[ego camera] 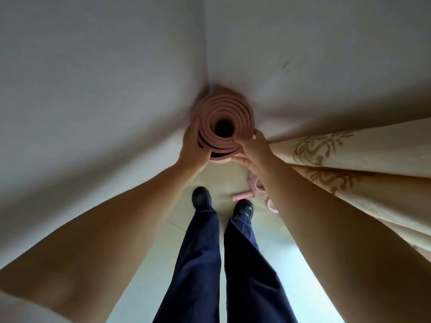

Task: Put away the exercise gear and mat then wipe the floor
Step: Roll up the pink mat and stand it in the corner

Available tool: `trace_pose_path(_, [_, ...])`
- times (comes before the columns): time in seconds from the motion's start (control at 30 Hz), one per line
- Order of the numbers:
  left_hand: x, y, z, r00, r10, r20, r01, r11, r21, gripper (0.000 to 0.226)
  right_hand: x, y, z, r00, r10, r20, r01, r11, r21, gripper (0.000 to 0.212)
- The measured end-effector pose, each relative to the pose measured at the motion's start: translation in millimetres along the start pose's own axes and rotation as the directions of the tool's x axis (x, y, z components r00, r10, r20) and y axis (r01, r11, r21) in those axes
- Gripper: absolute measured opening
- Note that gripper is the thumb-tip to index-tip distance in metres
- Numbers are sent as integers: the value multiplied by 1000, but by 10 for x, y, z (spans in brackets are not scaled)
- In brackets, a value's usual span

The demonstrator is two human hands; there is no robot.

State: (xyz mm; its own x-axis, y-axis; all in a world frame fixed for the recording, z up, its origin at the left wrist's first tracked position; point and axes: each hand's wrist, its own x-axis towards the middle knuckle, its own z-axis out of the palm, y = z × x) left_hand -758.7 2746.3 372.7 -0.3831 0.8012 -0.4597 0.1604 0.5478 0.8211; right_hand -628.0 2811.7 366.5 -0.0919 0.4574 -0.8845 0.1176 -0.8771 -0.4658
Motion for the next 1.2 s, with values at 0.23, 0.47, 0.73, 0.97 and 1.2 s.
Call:
trace_pose_path(0.23, [-189,-6,142,990,-140,29,137,987,78,55,189,281,-186,994,-59,-96,39,981,-192,83])
trace_pose_path(0.47, [-268,131,42,995,-99,0,99,991,93,41,-274,197,-268,984,-135,-117,88,937,-339,74])
trace_pose_path(0.73, [-650,493,-204,997,-22,80,-7,935,353,33,-1157,-162,-319,869,-469,159,412,507,-757,26])
trace_pose_path(0.97, [-1449,579,-345,999,7,31,-28,664,747,53,-1607,45,-422,685,-545,483,453,-201,-869,41])
trace_pose_path(1.2, [-2339,305,-315,960,-157,-232,278,646,711,49,-1771,251,-643,657,-330,678,492,-493,-717,52])
